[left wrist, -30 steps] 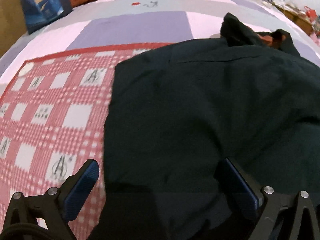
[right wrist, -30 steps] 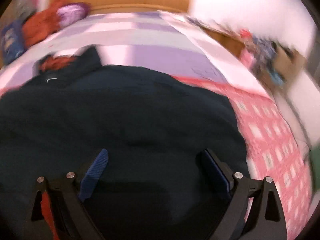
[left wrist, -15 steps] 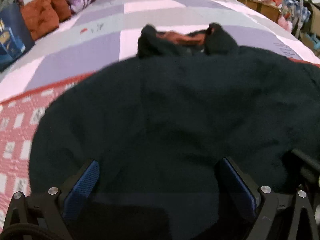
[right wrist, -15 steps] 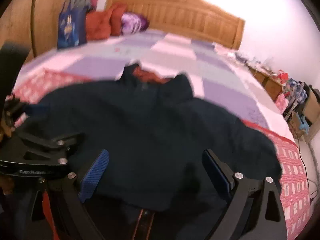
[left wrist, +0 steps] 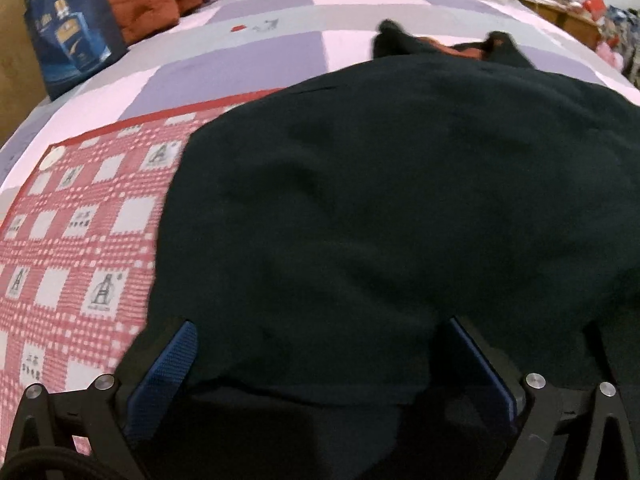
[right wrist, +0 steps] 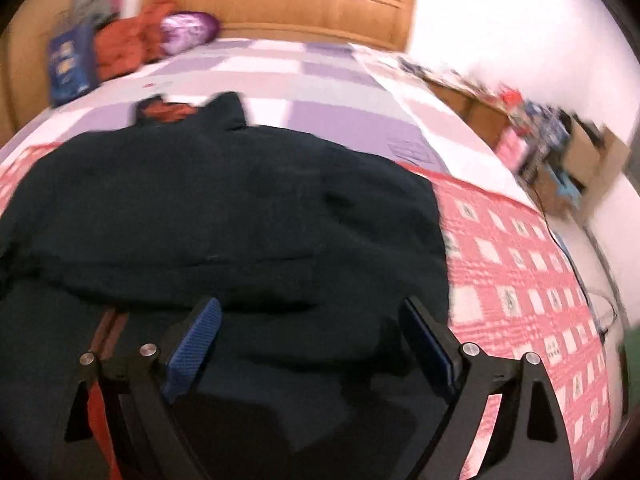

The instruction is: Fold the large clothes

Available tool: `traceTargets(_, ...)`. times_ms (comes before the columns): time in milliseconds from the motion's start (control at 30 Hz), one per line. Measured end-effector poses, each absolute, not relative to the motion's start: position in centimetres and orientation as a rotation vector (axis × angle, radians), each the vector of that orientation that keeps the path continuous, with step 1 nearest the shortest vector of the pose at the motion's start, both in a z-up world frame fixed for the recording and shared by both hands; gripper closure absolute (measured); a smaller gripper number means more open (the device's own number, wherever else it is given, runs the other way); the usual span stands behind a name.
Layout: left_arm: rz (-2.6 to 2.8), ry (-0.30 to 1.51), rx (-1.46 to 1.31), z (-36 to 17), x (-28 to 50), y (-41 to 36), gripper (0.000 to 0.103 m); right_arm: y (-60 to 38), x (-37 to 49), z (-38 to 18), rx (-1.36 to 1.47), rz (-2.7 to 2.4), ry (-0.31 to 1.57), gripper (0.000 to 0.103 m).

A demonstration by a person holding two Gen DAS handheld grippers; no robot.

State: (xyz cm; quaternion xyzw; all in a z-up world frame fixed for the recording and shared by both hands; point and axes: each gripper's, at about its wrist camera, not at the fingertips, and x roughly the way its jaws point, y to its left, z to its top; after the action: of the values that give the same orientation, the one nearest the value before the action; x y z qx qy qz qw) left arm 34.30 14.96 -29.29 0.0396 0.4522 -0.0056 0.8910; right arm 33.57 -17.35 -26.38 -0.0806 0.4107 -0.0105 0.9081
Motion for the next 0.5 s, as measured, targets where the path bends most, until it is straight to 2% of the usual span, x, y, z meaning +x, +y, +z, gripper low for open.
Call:
traceTargets(200,-0.058,0.989,0.159,-30.3,32.3,12.6,0.002,-12.0,32.5,-29.5,-0.2,0.135,0.969,0.011)
traceTargets(500,0.095,1.056,0.078,-30.6,28.3,20.0,0.002,-22.8,30.4,-29.3,-0.11,-0.15,1.013,0.011)
